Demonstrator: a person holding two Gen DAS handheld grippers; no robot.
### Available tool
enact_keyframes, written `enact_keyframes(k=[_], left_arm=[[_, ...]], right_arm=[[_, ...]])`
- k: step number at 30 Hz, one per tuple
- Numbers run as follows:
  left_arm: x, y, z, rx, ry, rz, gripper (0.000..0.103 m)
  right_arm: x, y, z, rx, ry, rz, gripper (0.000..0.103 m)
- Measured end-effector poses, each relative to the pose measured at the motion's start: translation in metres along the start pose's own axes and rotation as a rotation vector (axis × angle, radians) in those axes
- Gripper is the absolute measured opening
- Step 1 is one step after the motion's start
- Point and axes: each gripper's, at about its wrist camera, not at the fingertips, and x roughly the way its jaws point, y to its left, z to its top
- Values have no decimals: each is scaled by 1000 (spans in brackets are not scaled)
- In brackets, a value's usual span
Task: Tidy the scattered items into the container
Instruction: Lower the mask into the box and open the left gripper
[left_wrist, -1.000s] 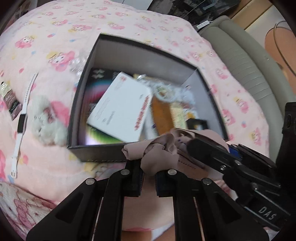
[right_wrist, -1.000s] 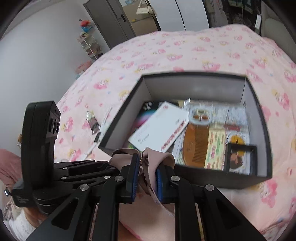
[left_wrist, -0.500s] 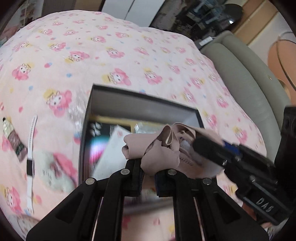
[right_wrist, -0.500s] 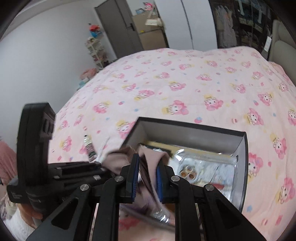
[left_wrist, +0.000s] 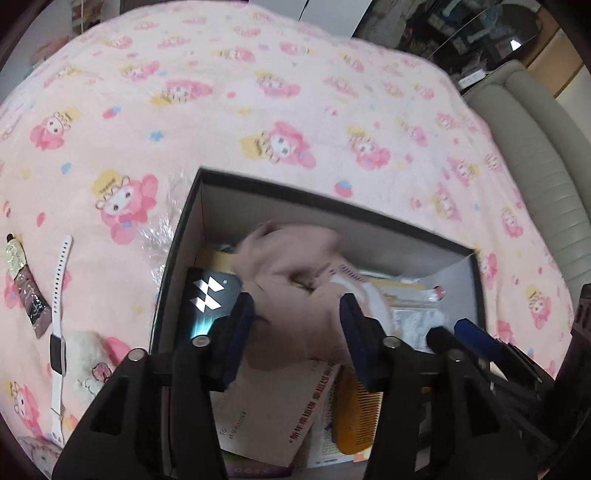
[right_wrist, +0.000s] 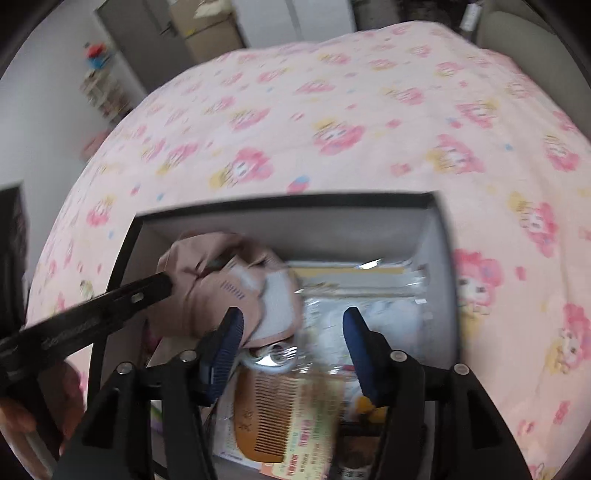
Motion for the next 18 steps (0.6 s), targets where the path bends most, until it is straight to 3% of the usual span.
enact_keyframes(k=[4,7,10,18], left_arm=[[-1,-15,-9,99,74,-68,50],[21,-26,-13,156,151,-18,49],[46,-26,-7,128,191,22,48],[73,-21,19,75,198,58,47]], right_arm=[[-9,-12,-3,29,-7,-38,53],[-6,-10,-5,-10,13,-48,53],[4,-2,-4,-58,34,-69,53],[40,-8,-1,-21,154,23,53]])
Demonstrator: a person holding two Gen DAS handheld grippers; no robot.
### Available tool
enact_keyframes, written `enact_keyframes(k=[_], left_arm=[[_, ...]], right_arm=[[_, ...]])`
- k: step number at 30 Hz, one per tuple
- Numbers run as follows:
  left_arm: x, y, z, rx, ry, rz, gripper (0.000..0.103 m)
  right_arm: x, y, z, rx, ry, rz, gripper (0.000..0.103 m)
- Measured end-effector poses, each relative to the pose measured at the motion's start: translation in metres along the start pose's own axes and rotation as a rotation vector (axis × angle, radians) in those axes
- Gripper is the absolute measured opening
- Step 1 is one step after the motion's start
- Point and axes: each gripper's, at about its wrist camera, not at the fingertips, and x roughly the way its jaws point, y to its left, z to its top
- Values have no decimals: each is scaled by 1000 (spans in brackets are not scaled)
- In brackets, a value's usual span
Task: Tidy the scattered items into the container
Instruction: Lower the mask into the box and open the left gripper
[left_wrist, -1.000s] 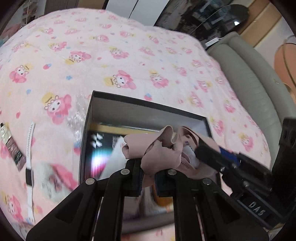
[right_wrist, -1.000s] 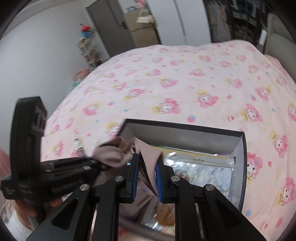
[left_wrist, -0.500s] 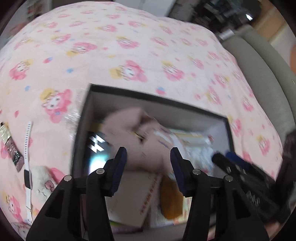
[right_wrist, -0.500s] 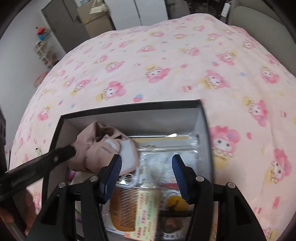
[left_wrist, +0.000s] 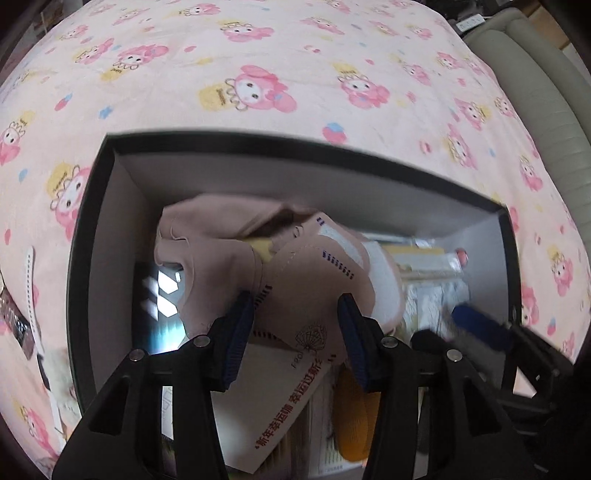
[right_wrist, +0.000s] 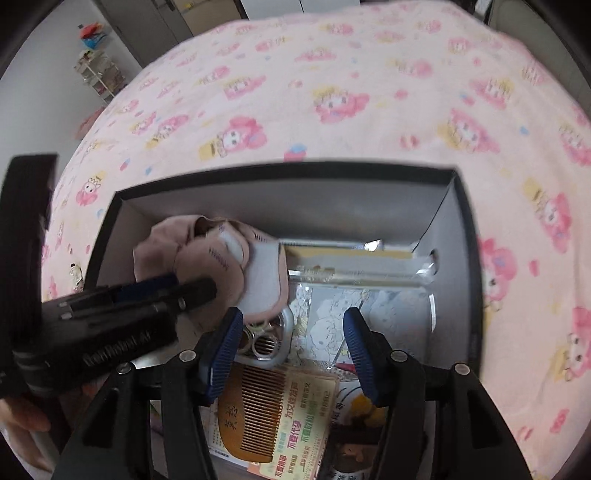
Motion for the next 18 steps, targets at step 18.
enact_keyframes(k=[18], left_arm=[[-55,-17,-40,88,-144,-91,49]], right_arm=[[-38,-3,-14,62,-158,-107,53]])
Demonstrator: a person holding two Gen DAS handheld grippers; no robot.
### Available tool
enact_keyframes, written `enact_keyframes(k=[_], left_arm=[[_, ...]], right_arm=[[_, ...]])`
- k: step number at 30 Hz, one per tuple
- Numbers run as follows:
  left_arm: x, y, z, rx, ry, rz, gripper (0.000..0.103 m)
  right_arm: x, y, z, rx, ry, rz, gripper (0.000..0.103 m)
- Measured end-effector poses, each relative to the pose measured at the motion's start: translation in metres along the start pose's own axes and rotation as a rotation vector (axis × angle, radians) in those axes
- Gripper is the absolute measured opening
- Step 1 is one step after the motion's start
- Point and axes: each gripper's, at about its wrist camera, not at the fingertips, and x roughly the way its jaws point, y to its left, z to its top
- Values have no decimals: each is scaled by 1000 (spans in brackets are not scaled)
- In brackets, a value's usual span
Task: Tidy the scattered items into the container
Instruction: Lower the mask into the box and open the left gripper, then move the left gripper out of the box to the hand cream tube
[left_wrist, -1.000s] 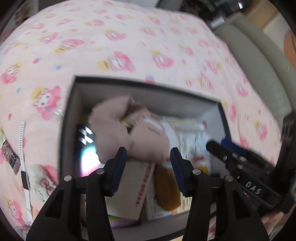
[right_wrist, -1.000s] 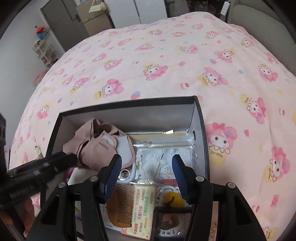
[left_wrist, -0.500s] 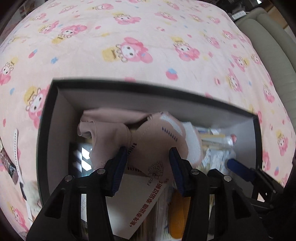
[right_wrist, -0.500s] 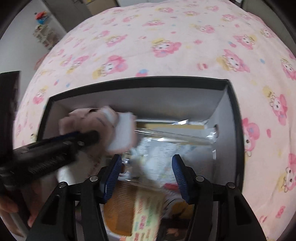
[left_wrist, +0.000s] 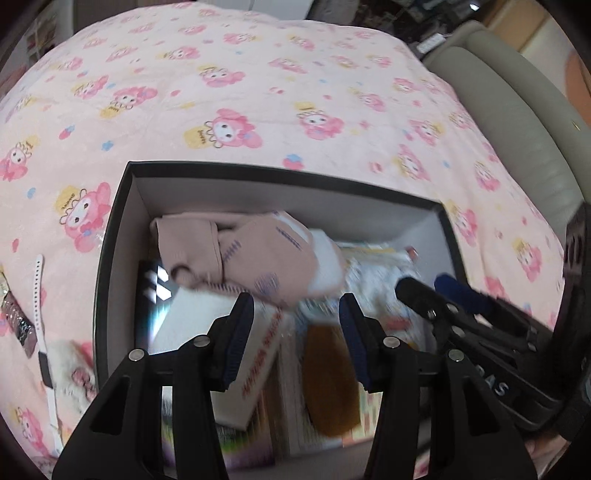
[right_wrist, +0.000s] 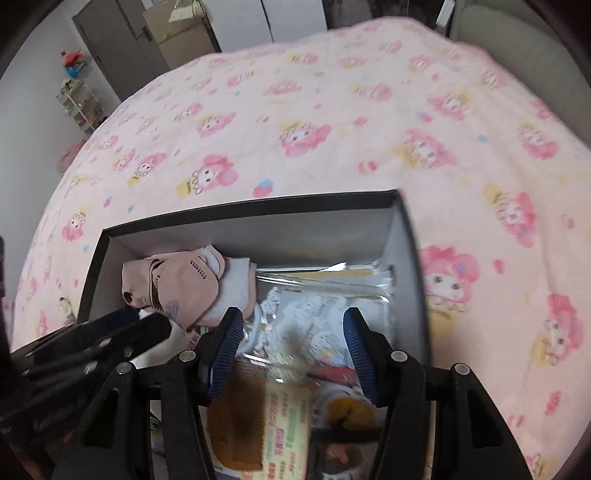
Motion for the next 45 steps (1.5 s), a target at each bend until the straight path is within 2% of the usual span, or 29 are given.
enact_keyframes(k=[3,6,9,16,23,33,39,45], left_arm=[[-22,-11,-17,56,-24,10,48],[-42,-11,-30,68,-52,13,48],[-62,-4,-45,68,-58,-24,49],[-98,16,-85,86,-76,-31,49],[-121,47,-117,74,-89,-3,48],[-140,103,-140,-1,-80,6,48],[-146,141,-152,-96,-80,12,48],[-139,186,-164,-193,-70,12,48]], right_arm=[[-19,11,-15,-43,-34,-20,53],[-40,25,-25,-103,-83,-61,53],[-58,32,-36,-106,-121,-48,53],[-82,68,-75,-122,-156,-26,53],[-85,105,-105,-144,-122,25,53],[-78,163,-123,-223,-98,56,53],[-61,194,-129,-241,-47,123,53],[-37,228,-133,-296,3,123,53]])
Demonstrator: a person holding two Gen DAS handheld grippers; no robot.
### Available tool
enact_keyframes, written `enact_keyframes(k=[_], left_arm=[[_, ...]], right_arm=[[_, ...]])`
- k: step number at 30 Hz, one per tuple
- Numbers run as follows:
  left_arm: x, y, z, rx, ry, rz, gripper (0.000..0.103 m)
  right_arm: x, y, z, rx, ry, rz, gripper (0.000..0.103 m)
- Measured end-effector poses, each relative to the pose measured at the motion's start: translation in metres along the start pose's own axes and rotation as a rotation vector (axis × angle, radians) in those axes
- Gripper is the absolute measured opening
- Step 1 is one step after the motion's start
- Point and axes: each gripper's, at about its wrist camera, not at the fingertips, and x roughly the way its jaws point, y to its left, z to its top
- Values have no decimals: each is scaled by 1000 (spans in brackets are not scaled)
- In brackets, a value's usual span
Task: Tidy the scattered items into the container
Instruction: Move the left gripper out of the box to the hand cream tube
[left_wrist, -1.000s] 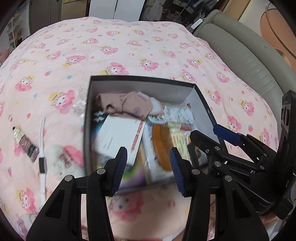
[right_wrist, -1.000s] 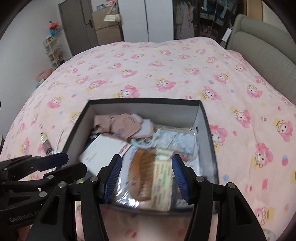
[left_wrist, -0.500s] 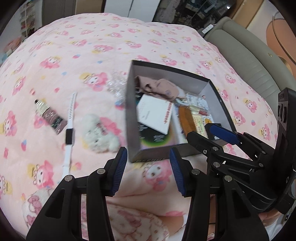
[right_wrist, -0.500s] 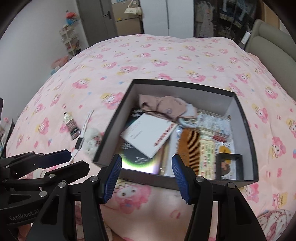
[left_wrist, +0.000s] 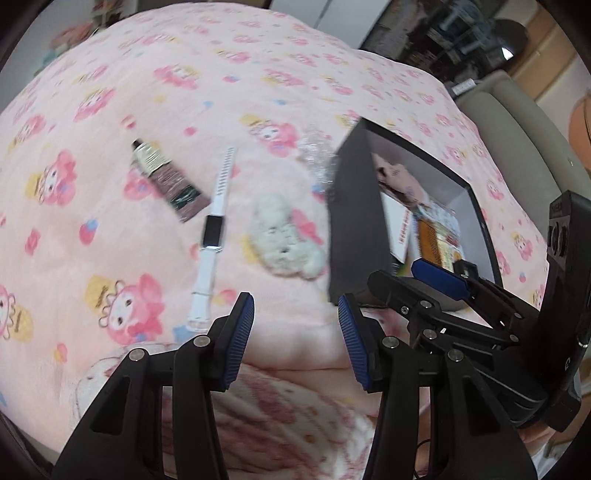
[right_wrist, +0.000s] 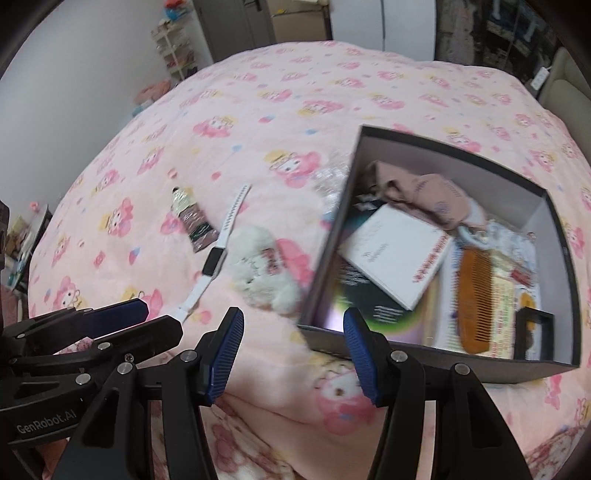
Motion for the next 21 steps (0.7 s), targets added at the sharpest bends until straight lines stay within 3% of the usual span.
enact_keyframes(k=[3,9,16,21], left_arm=[[8,20,3,-38,31,-18,49],[15,35,9,-22,56,-12,49],[5,44,13,-38,25,-73,49],[2,64,17,-92,24,-65,48]], right_arm=[[12,17,4,-45,17,-40,54],[20,34,10,-58,24,-155,57],[5,42,16,-65,-35,-151,55],[10,56,18,-47,-24,-63,52]])
